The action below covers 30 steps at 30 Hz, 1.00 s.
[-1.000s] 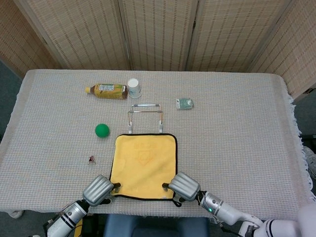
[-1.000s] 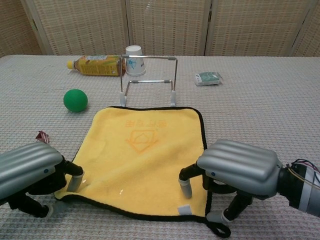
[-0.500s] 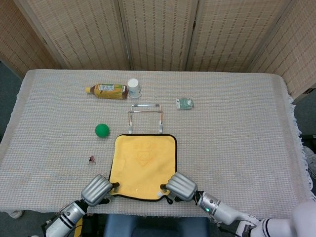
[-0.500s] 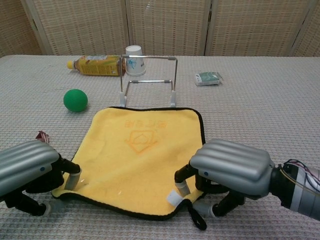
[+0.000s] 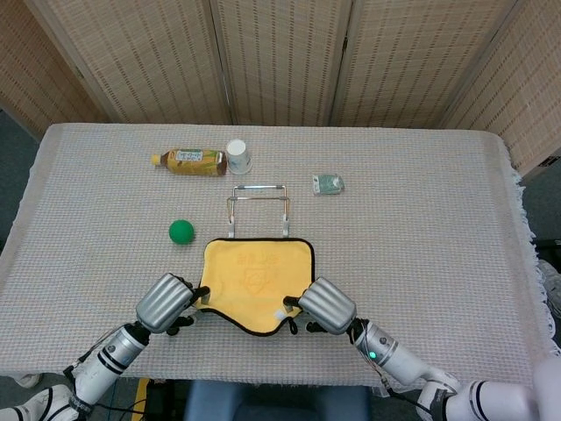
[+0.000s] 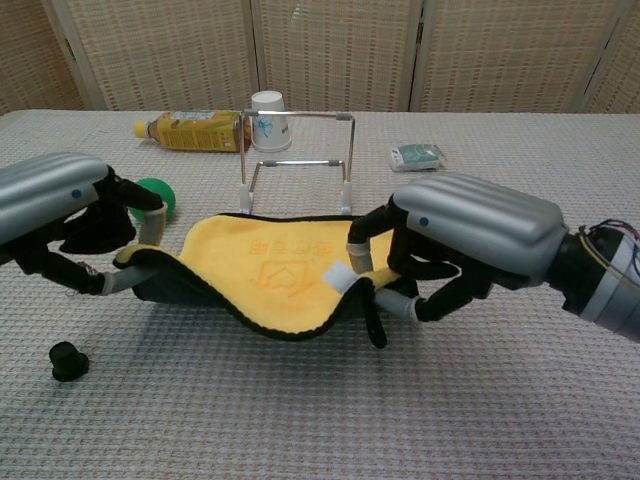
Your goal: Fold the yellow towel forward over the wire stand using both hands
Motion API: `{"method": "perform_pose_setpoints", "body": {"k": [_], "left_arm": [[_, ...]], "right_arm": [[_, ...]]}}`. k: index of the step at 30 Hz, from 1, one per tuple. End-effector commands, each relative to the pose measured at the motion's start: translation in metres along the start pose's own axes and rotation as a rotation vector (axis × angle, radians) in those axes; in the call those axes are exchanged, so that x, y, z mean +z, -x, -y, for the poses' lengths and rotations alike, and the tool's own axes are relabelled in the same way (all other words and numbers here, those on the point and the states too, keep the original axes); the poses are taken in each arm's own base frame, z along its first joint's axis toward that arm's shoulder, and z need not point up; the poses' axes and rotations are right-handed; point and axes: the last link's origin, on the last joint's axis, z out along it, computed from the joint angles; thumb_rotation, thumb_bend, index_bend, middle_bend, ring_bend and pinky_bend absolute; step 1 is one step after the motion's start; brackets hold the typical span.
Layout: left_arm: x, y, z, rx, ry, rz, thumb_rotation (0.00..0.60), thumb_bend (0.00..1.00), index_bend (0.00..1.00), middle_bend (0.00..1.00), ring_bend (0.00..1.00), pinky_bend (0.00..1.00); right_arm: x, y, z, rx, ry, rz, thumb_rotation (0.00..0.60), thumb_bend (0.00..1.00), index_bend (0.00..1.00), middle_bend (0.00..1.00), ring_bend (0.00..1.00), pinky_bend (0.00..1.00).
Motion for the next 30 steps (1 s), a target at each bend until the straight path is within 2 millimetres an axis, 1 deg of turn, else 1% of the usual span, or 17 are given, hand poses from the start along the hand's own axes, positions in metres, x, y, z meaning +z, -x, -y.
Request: {"method": "perform_pose_setpoints", "body": {"k": [1, 7, 13, 19, 24, 30], "left_arm": [[0.021, -0.029, 0.008, -0.024, -0.001, -0.068, 0.600, 0.43, 0.61, 1.00, 0.88, 0.88], [0.051, -0.067, 0.021, -0.091, -0.028, -0.150, 0.600, 0.43, 0.61, 1.00, 0.88, 0.88], [0.080, -0.096, 0.026, -0.056, -0.042, -0.192, 0.600, 0.43, 0.61, 1.00, 0.88, 0.88], [0.111, -0.112, 0.027, -0.095, -0.071, -0.189, 0.600, 0.43, 0.61, 1.00, 0.88, 0.88], [0.136, -0.120, 0.026, -0.115, -0.087, -0.178, 0.600, 0.43, 0.62, 1.00, 0.88, 0.88], [0.162, -0.125, 0.037, -0.085, -0.147, -0.138, 0.600, 0.43, 0.62, 1.00, 0.88, 0.88]], "right_arm": [[0.007, -0.025, -0.006, 0.008, 0.028, -0.069, 0.600, 0.54, 0.63, 0.99, 1.00, 1.00], [0.019, -0.063, -0.015, 0.005, 0.070, -0.171, 0.600, 0.54, 0.63, 0.99, 1.00, 1.00], [0.034, -0.092, -0.024, 0.004, 0.114, -0.248, 0.600, 0.55, 0.63, 0.99, 1.00, 1.00], [0.048, -0.110, -0.031, -0.004, 0.148, -0.286, 0.600, 0.55, 0.63, 0.99, 1.00, 1.00], [0.060, -0.120, -0.035, -0.013, 0.170, -0.303, 0.600, 0.55, 0.63, 0.99, 1.00, 1.00], [0.077, -0.132, -0.042, -0.022, 0.202, -0.321, 0.600, 0.55, 0.63, 0.99, 1.00, 1.00]]}}
